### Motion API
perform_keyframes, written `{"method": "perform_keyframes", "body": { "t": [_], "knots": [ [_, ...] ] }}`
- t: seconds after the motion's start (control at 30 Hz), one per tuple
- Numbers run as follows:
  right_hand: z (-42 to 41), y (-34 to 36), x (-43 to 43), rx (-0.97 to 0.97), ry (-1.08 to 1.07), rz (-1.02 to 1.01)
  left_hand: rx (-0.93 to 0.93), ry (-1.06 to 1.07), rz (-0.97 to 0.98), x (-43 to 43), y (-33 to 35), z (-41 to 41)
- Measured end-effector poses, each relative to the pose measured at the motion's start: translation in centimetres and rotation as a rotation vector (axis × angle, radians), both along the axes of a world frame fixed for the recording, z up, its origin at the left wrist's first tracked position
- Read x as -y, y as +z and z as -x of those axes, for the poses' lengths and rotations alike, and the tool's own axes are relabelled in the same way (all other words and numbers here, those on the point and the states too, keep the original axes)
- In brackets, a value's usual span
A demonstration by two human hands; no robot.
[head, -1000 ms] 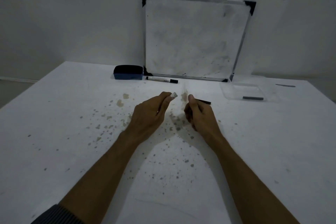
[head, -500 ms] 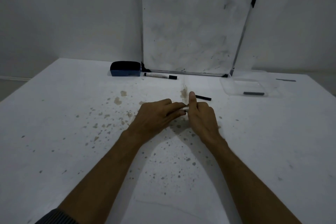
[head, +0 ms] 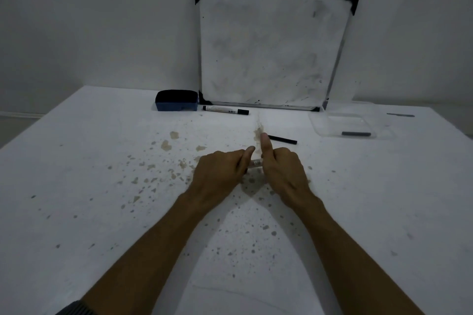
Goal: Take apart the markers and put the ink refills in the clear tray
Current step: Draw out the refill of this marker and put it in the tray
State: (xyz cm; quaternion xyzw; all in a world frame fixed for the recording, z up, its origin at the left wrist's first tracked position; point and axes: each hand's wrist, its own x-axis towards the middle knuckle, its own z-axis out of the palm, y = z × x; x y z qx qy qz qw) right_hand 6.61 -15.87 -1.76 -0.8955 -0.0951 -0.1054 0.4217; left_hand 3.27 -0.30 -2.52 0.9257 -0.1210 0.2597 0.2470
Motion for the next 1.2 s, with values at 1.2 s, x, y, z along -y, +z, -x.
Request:
{"method": "perform_keyframes", "body": {
  "t": [1.2],
  "knots": [
    [0.2,0.8,0.9,-0.076,-0.049,-0.012,-0.092,-0.230,0.140,-2.0,0.1,-0.4]
  ]
}}
